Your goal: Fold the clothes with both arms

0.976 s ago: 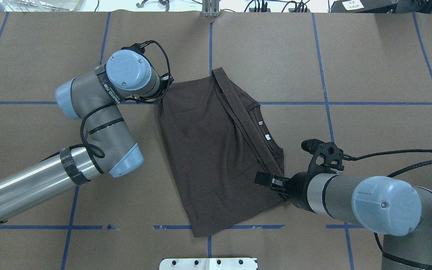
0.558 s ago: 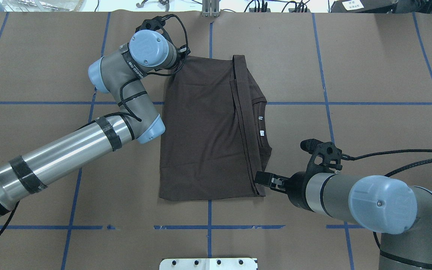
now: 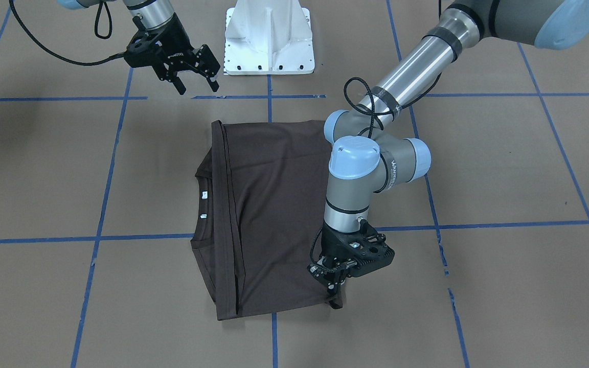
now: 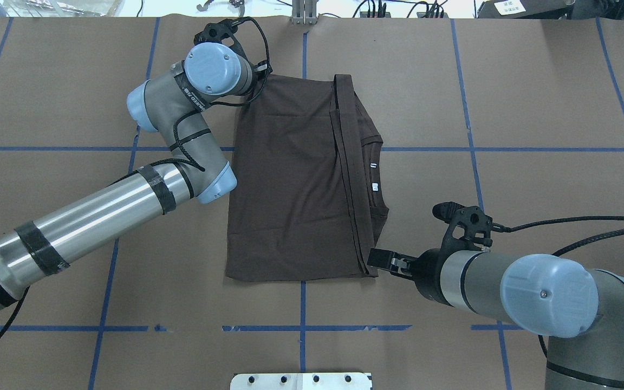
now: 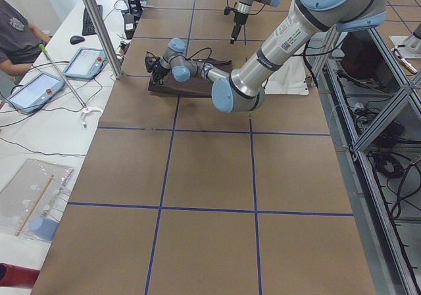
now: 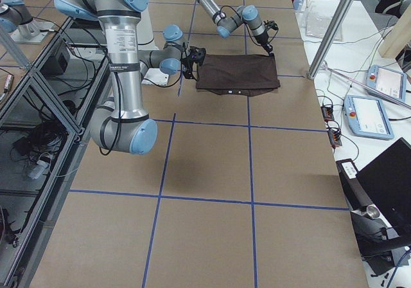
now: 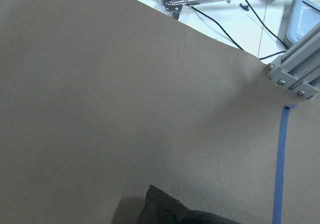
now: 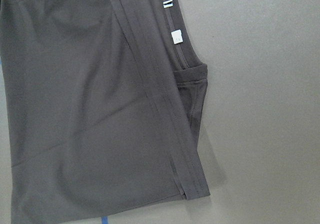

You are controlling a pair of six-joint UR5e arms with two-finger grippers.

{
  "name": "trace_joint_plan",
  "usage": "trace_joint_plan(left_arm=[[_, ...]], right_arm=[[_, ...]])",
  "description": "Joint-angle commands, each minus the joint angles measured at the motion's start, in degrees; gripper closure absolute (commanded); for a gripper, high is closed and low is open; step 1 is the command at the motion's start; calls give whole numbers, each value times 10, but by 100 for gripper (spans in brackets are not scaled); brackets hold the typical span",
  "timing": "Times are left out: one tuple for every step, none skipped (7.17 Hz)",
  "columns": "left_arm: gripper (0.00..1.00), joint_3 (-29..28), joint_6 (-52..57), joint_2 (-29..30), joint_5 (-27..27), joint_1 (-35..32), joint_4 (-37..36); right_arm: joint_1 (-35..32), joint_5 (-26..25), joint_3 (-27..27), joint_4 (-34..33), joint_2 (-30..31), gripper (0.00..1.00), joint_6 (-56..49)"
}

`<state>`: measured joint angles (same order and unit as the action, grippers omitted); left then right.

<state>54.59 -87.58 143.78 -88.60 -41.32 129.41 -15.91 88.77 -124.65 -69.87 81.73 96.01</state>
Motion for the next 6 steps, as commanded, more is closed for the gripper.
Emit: trace_joint_plan(left_arm=[[1,1,1,0,1,-1,4],[0,11,3,0,-1,-5,7],[0,37,6,-3,-22,-17,-8],[0,45,11,-6,-66,-22,-22],[0,126,30,-53,-77,-21,-69],[0,246,86,-107,-81,-22,-144]], right_arm=[[0,1,4,0,0,0,-2],[1,-4,11,-3,-13,0,-2],[-13,-3,46,-7,-33,0,-4],[-22,-4,77,-9,-51,0,-26],[-25,-3,88,-58,-78,0,-75],[-29,1,92,-157,-125,0,-142]])
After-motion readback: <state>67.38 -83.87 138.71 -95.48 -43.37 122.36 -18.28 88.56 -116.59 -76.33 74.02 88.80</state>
